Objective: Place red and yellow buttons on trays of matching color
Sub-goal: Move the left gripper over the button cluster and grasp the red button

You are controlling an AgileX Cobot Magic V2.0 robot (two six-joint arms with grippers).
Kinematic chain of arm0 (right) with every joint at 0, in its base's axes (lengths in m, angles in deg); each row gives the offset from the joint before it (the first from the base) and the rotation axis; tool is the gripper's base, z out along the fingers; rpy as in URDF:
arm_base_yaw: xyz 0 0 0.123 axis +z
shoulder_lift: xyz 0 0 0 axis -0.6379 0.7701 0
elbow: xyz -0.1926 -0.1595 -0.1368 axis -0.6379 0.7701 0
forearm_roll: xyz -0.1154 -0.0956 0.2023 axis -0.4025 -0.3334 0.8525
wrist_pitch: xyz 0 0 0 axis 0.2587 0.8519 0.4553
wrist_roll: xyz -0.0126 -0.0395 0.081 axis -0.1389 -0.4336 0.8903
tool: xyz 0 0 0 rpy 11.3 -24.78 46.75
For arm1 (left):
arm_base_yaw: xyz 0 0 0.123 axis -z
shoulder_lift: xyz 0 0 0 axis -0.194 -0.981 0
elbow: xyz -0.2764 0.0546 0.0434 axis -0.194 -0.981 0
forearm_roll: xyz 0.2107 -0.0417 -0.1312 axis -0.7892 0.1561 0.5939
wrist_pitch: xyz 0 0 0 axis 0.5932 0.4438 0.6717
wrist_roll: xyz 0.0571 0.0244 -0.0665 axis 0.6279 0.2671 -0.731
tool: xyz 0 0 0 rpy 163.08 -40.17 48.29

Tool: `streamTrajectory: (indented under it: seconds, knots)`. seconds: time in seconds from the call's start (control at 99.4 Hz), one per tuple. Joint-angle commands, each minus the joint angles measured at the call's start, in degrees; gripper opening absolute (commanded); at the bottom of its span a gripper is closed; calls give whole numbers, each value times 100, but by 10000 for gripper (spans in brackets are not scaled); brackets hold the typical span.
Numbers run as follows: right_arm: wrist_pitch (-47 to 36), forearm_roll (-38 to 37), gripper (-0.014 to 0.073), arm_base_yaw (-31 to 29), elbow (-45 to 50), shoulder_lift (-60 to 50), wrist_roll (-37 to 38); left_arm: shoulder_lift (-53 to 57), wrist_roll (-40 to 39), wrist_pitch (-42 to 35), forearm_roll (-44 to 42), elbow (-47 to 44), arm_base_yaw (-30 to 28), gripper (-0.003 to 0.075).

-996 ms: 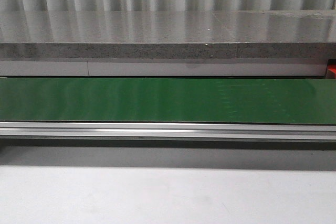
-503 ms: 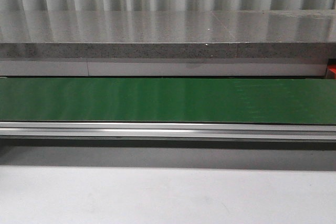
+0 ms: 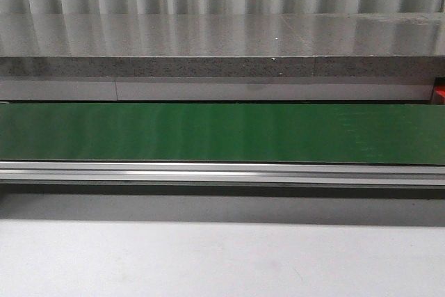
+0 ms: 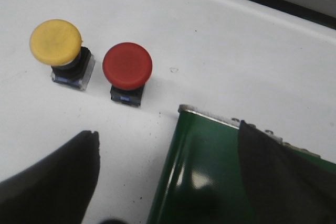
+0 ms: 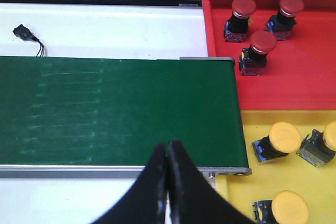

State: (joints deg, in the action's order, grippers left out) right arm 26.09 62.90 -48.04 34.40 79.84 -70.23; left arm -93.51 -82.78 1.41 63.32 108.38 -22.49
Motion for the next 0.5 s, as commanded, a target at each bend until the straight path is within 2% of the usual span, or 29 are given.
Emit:
streamTrajectory:
  seconds: [0.0,0.493]
  knots:
    - [-316,13,-124,13,-134,-26,-50,-31,-44,-385,22,361,-70,513]
    - [-316,13,-124,13,-134,-26,-50,-884,-52,-394,22,891,-239,513]
